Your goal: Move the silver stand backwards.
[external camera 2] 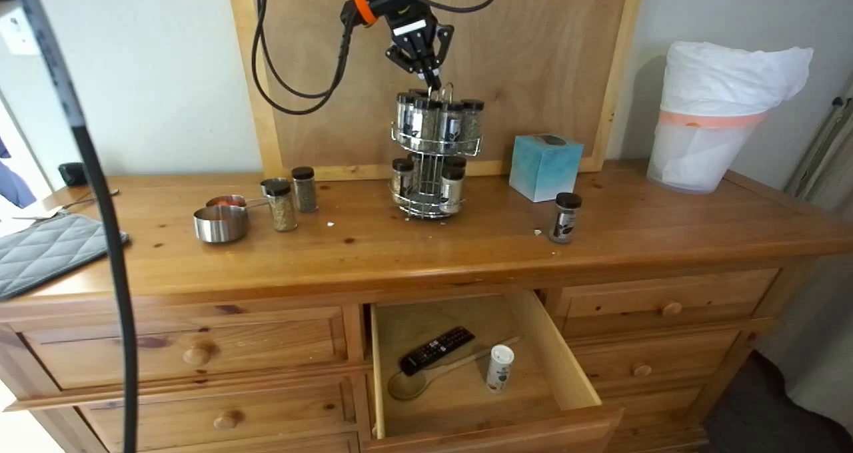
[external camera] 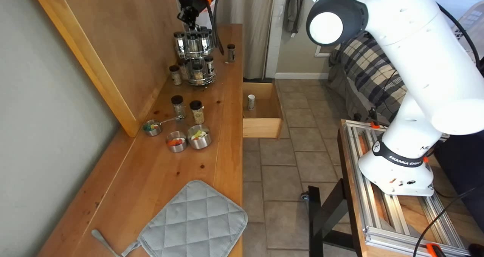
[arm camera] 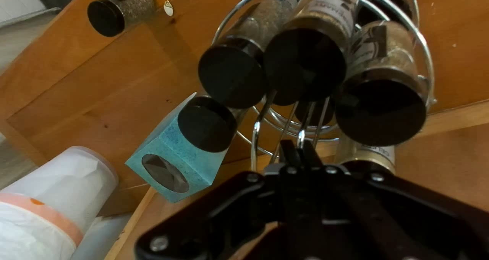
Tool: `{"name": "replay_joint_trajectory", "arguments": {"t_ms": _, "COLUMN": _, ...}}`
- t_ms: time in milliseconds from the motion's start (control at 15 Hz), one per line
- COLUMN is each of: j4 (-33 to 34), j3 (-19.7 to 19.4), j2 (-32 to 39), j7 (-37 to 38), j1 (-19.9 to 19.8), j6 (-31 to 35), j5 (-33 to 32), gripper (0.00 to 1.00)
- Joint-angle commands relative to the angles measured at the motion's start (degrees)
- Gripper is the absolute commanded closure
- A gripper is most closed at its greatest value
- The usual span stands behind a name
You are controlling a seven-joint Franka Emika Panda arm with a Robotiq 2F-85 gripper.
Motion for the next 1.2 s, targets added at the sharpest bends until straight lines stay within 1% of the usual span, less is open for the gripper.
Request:
{"name": "replay_joint_trajectory", "arguments": {"t_ms": 0, "j4": 7.7, "j3": -2.5, "j2": 2.5, "j7": 1.4, "j1": 0.7, "j6": -0.5, "j5": -2.4, "gripper": 0.96}}
{"name": "replay_joint_trajectory", "arguments": {"t_ms": 400, "j4": 10.4, "j3": -4.3, "j2": 4.8, "j7": 2.8, "j1": 1.7, "j6": 0.3, "j5": -2.6, "gripper": 0.96}}
{"name": "replay_joint_trajectory", "arguments": {"t_ms": 800, "j4": 11.1, "j3": -5.5, "j2": 6.1, "j7": 4.2, "j1": 2.5, "j6": 0.4, "j5": -2.4, "gripper": 0.96}}
{"name": "replay_joint_trajectory", "arguments": {"t_ms": 867, "j4": 11.2, "j3": -5.7, "j2": 6.2, "j7": 4.3, "j1": 2.7, "j6": 0.5, "j5": -2.5, "gripper": 0.94}}
{"name": "replay_joint_trajectory", "arguments": {"t_ms": 933, "j4": 11.0, "j3": -5.5, "j2": 6.1, "j7": 4.0, "j1": 2.7, "j6": 0.3, "j5": -2.1, "gripper": 0.69}}
{"name": "replay_joint_trajectory", "arguments": {"t_ms": 1000, "j4": 11.0, "j3": -5.6, "j2": 5.9, "j7": 3.8, "j1": 2.9, "j6": -0.2, "j5": -2.1, "gripper": 0.68}}
{"name": "replay_joint_trajectory", "arguments": {"t_ms": 1067, "j4": 11.4, "j3": -5.8, "j2": 5.7, "j7": 3.8, "j1": 3.1, "j6": -0.4, "j5": -2.1, "gripper": 0.65}}
{"name": "replay_joint_trajectory", "arguments": {"t_ms": 1133, "j4": 11.9, "j3": -5.9, "j2": 5.4, "j7": 3.7, "j1": 3.2, "j6": -0.6, "j5": -1.9, "gripper": 0.57}}
